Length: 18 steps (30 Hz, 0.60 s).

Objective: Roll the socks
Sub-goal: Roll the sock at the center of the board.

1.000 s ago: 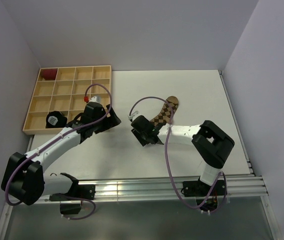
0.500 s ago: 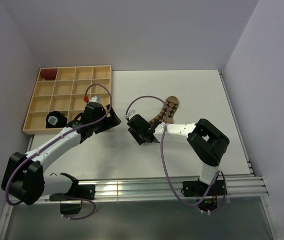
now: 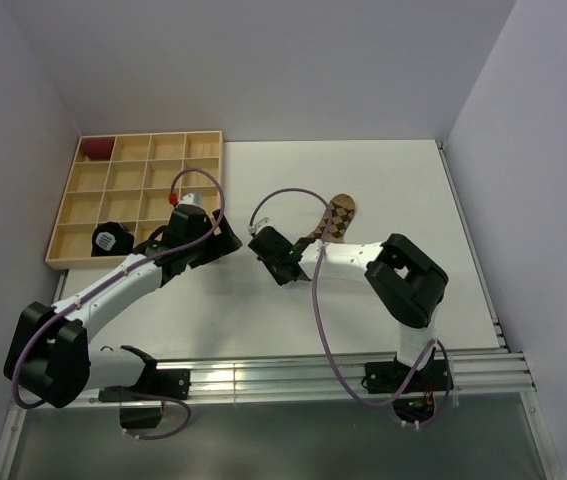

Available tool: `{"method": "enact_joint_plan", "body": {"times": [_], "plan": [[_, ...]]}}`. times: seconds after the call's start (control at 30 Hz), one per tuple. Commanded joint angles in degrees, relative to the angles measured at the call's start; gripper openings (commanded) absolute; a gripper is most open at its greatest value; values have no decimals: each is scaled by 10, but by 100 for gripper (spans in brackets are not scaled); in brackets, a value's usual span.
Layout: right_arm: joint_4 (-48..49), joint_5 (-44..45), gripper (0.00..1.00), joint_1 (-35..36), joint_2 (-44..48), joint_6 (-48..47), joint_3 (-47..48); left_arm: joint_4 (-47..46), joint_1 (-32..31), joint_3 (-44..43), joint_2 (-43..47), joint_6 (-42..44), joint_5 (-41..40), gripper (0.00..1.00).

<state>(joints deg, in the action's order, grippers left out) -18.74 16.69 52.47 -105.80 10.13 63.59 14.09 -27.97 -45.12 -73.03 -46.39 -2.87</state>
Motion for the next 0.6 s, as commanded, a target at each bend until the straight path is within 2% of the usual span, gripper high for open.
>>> {"method": "enact_joint_plan", "body": {"times": [0.0, 0.03, 0.2, 0.37, 0.57], "plan": [[-58, -27, 3, 3, -46, 31, -1, -21, -3, 6, 6, -7, 1, 92], [-56, -29, 0, 3, -48, 28, -1, -22, -4, 7, 7, -8, 1, 92], [-27, -84, 0, -4, -34, 16, -7, -27, -12, 13, 12, -25, 1, 93], [24, -244, 0, -44, -2, 23, -22, -30, -29, 14, 6, -47, -4, 93], [99, -415, 0, -124, 11, 69, -55, -31, -53, 1, -15, -87, -23, 91]]}}
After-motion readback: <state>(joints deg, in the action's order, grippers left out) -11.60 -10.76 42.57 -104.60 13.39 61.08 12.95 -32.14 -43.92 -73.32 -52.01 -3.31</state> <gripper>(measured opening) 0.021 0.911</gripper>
